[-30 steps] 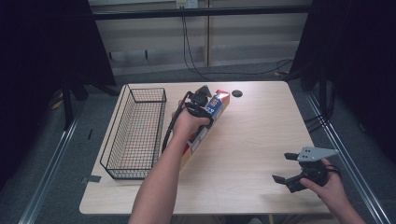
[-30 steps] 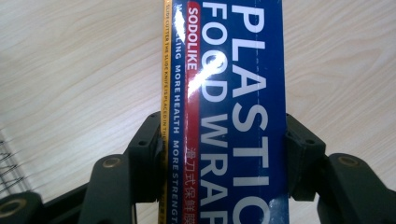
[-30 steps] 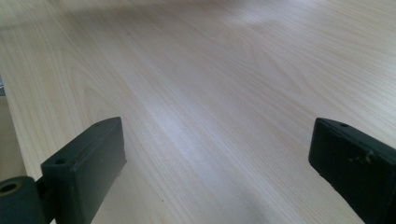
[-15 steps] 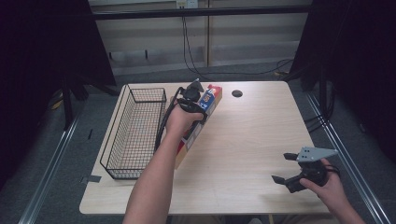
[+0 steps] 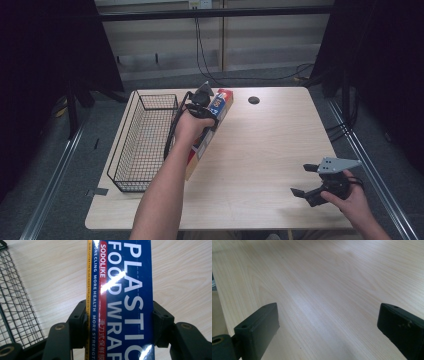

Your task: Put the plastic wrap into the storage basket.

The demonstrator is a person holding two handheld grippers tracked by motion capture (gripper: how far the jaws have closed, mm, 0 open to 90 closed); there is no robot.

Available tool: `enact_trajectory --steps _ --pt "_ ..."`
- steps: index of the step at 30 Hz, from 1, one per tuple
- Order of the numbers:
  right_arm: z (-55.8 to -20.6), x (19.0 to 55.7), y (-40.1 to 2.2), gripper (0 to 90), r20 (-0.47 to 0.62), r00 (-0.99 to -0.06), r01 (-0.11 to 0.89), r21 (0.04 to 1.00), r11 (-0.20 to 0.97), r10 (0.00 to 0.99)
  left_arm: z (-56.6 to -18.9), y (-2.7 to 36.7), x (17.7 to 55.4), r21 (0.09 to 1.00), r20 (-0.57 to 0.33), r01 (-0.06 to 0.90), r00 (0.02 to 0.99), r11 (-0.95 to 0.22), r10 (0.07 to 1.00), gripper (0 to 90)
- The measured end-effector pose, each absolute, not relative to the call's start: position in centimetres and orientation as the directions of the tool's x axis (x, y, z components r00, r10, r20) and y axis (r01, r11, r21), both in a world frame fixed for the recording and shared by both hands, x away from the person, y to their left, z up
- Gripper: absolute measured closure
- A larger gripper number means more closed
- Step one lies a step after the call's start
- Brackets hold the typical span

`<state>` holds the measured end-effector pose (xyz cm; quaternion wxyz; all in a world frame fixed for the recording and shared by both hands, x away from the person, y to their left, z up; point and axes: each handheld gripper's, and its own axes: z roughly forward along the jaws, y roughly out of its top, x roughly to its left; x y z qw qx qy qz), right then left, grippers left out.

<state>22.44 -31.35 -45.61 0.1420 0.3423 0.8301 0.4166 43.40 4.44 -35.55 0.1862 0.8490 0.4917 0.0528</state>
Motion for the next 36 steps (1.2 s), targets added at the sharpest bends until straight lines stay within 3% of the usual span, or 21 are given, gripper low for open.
enact_trajectory --steps 36 --pt "-45.6 22.5 -31.3 3.8 0.05 -0.73 0.448 0.789 0.421 0.681 -33.6 10.2 43.2 0.381 -0.086 0.878 0.345 -0.289 0.935 42.9"
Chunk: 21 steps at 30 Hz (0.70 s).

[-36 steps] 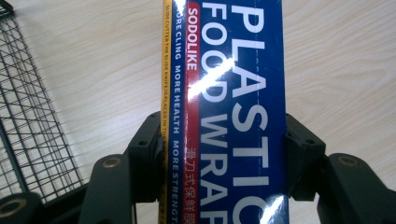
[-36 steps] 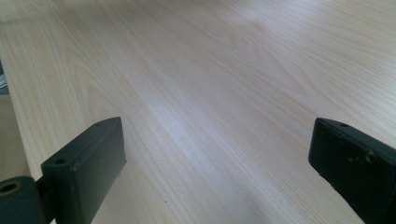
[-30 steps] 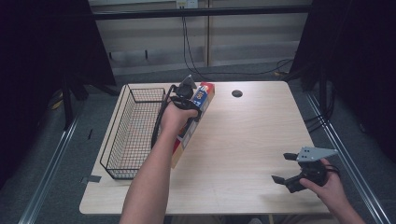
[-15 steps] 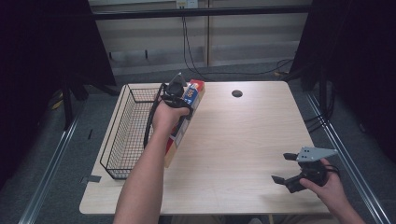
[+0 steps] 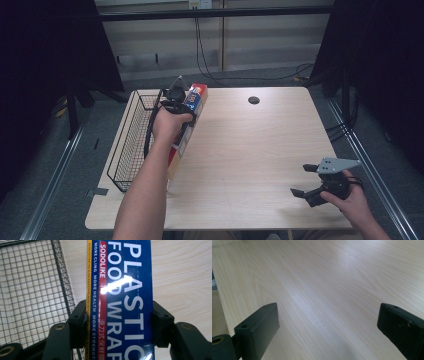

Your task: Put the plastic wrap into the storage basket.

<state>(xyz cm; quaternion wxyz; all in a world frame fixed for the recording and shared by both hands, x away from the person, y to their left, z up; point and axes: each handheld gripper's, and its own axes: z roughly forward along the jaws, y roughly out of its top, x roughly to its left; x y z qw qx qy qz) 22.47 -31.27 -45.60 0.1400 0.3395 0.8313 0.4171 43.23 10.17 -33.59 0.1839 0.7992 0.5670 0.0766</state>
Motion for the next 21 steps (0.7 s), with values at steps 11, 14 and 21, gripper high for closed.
enact_trajectory --steps 11,14,21 --pt "-45.7 22.5 -31.3 3.8 0.045 -0.726 0.45 0.785 0.426 0.686 -33.2 11.7 43.2 0.392 -0.078 0.884 0.308 -0.254 0.948 42.9" --pt "-45.7 22.5 -31.4 3.8 0.047 -0.727 0.452 0.784 0.425 0.685 -33.1 12.1 43.2 0.39 -0.069 0.887 0.297 -0.248 0.952 42.9" --pt "-45.7 22.6 -31.3 3.8 0.048 -0.726 0.454 0.783 0.425 0.686 -33.0 13.0 43.2 0.392 -0.068 0.892 0.271 -0.224 0.96 42.9"
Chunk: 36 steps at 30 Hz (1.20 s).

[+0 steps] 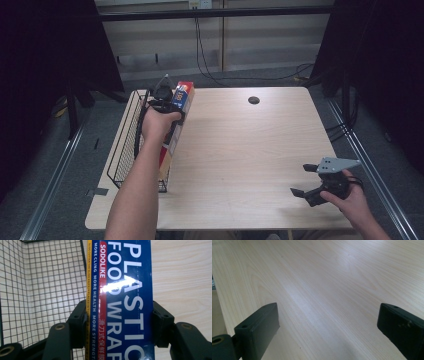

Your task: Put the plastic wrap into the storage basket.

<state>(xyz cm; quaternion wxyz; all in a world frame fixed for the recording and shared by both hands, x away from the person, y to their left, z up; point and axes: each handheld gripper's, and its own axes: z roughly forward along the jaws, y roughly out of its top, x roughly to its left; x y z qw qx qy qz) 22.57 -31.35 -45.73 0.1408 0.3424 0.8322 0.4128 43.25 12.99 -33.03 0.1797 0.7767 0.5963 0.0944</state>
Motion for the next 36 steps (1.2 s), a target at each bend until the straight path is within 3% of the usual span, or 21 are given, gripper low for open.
enact_trajectory --steps 36 --pt "-45.7 22.6 -31.2 3.8 0.045 -0.731 0.448 0.784 0.429 0.681 -34.1 17.1 42.9 0.379 -0.067 0.918 0.155 -0.119 0.986 42.8"
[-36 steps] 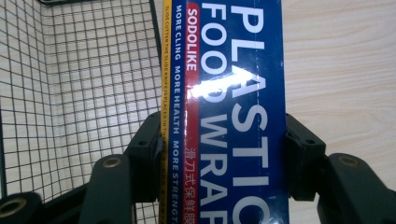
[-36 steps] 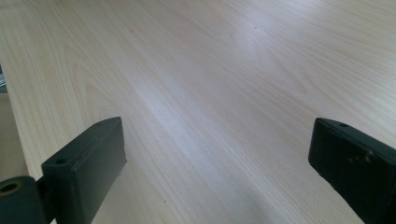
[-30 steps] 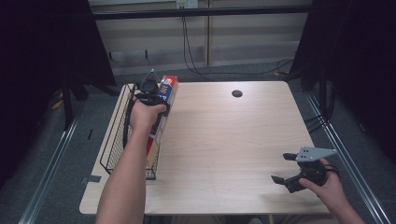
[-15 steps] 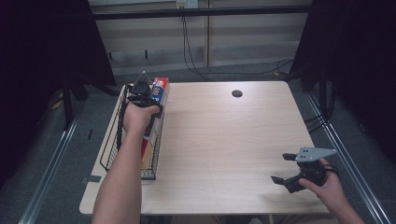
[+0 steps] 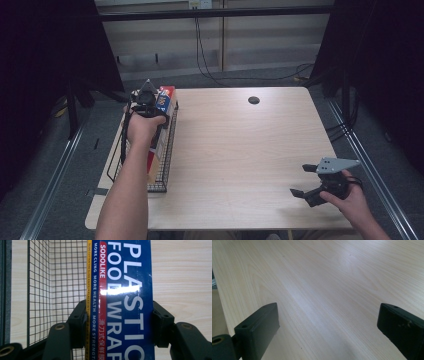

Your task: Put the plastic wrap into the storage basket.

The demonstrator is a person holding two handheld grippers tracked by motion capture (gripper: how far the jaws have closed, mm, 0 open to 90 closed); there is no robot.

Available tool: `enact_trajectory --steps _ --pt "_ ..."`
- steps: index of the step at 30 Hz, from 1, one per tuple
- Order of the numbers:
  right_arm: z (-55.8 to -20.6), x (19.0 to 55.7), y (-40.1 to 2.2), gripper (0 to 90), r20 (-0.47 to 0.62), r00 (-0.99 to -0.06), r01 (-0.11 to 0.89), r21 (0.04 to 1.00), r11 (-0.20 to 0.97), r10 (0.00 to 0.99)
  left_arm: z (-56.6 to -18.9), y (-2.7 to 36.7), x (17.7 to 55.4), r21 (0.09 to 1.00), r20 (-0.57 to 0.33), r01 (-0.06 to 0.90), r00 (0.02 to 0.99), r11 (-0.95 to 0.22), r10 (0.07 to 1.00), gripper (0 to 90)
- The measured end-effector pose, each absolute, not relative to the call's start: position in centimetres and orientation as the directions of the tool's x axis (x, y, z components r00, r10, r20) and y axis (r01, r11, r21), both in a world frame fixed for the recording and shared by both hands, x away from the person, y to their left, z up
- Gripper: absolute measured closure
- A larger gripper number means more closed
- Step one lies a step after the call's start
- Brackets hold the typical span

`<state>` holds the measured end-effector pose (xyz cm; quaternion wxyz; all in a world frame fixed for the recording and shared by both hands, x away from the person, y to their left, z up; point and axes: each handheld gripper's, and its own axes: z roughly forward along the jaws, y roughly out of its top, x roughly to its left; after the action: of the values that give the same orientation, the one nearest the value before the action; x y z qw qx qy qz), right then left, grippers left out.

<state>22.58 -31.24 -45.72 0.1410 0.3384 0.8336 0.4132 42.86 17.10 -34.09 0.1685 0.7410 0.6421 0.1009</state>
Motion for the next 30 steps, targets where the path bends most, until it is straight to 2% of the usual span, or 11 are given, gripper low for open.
enact_trajectory --steps 30 --pt "-45.7 22.6 -31.2 3.8 0.053 -0.73 0.451 0.787 0.421 0.682 -35.5 19.1 42.5 0.357 -0.076 0.932 0.094 -0.061 0.993 42.8"
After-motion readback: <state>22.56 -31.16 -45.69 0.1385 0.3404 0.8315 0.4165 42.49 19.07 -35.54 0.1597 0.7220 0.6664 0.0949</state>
